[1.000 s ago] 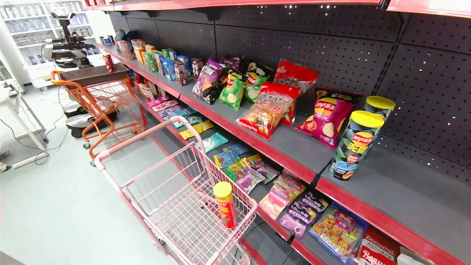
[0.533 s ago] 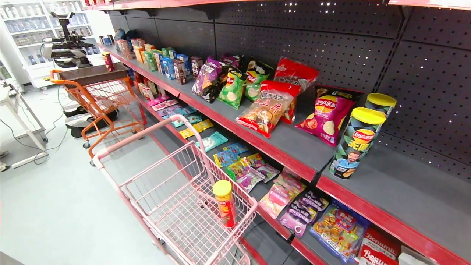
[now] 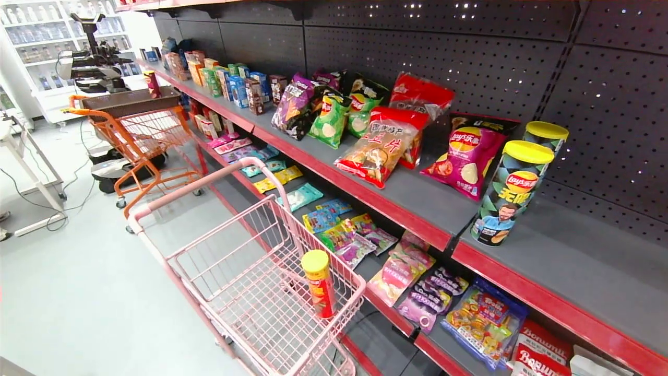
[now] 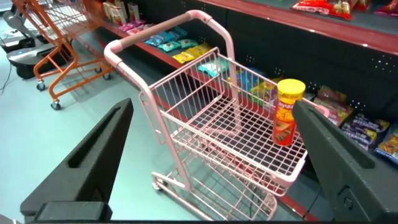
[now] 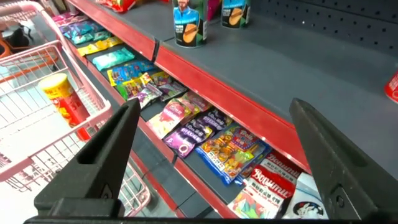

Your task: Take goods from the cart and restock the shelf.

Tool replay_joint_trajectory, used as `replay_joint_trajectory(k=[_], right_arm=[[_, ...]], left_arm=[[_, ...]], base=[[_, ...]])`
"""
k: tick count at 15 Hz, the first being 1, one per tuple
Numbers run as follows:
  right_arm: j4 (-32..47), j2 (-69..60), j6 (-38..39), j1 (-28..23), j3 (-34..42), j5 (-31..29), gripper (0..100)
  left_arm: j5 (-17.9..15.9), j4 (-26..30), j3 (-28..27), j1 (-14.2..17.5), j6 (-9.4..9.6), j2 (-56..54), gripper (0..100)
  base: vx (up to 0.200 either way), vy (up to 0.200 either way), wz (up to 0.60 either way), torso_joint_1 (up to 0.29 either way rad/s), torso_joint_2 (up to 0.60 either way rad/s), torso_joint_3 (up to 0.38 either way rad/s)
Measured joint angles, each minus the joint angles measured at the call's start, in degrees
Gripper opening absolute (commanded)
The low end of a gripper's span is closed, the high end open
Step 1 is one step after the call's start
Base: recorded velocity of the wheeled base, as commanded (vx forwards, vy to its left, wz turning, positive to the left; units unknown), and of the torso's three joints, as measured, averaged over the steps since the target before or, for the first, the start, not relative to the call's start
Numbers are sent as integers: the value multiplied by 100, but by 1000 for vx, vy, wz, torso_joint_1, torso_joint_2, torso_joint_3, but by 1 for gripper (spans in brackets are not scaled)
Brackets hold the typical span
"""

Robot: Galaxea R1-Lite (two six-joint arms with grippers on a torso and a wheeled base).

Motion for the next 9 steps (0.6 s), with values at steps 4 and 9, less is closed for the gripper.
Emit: replay_joint_trajectory(k=[4, 9], right_arm=[[0, 0, 17, 0, 0, -4, 100], [0, 0, 17, 0, 0, 0, 100]], left_arm=[[0, 0, 0, -2, 0, 0, 100], [0, 0, 5, -2, -6, 0, 100]], base=[[0, 0, 0, -150, 345, 194], [0, 0, 0, -144, 343, 200]])
